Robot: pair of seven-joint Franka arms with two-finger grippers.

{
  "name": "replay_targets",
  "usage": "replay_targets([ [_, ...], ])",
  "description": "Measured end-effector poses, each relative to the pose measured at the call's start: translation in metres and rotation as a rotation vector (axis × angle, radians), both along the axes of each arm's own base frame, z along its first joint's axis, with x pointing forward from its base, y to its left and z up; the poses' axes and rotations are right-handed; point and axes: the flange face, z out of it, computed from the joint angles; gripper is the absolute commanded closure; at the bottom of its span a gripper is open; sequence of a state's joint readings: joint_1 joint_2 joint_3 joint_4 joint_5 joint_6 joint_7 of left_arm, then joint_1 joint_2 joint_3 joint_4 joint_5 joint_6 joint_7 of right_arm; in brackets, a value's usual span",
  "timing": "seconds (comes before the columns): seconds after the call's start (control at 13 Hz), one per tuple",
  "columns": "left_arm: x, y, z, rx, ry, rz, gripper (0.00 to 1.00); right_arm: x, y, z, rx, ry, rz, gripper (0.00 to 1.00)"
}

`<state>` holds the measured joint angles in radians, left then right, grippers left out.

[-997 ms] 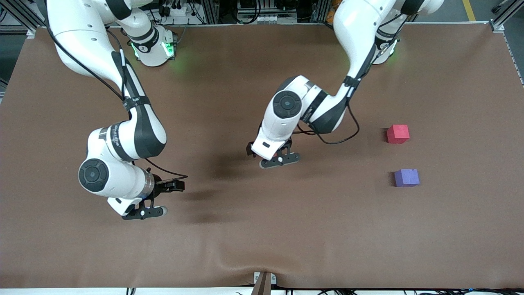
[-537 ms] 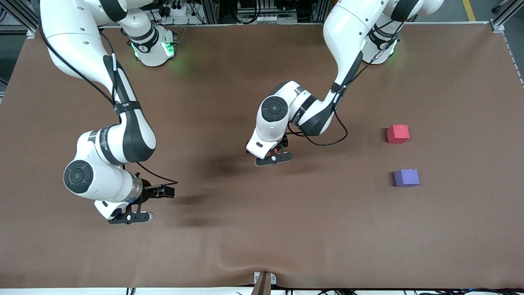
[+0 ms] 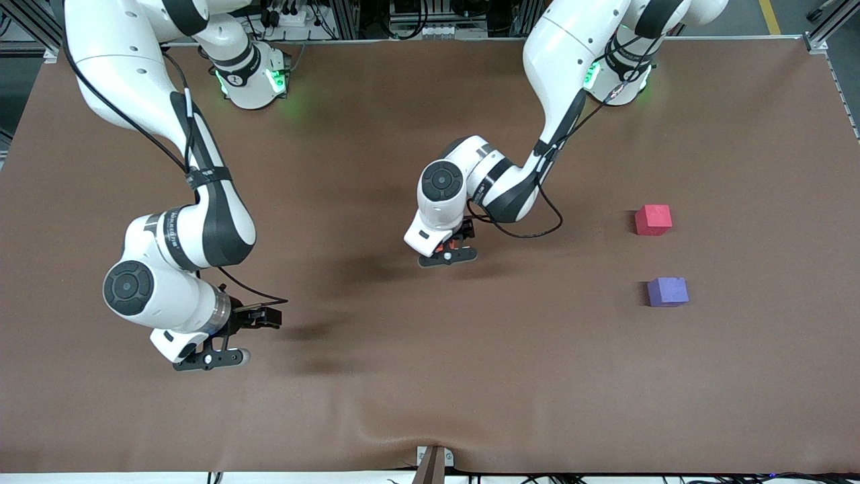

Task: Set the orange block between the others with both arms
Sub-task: 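Lower the left gripper over the orange cube and close on it, then carry the orange cube toward the pink and purple cubes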

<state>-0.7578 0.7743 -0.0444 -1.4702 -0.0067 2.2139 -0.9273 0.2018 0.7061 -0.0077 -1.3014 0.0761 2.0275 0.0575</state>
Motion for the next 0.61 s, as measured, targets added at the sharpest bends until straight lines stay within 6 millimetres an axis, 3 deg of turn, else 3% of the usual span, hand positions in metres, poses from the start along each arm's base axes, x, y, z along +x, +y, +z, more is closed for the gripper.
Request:
replay_targets([
  [0.31, -0.002, 0.001, -0.003, 0.018, -0.007, -0.017, 0.00, 0.001, -0.018, -0.009, -0.040, 0.005, -0.001, 0.00],
  [0.54, -0.005, 0.002, -0.007, 0.024, -0.001, -0.020, 0.00, -0.005, -0.042, -0.030, -0.048, 0.052, -0.030, 0.00],
  [0.61, -0.006, 0.001, -0.007, 0.024, 0.000, -0.020, 0.10, -0.007, -0.049, -0.035, -0.050, 0.069, -0.038, 0.00],
])
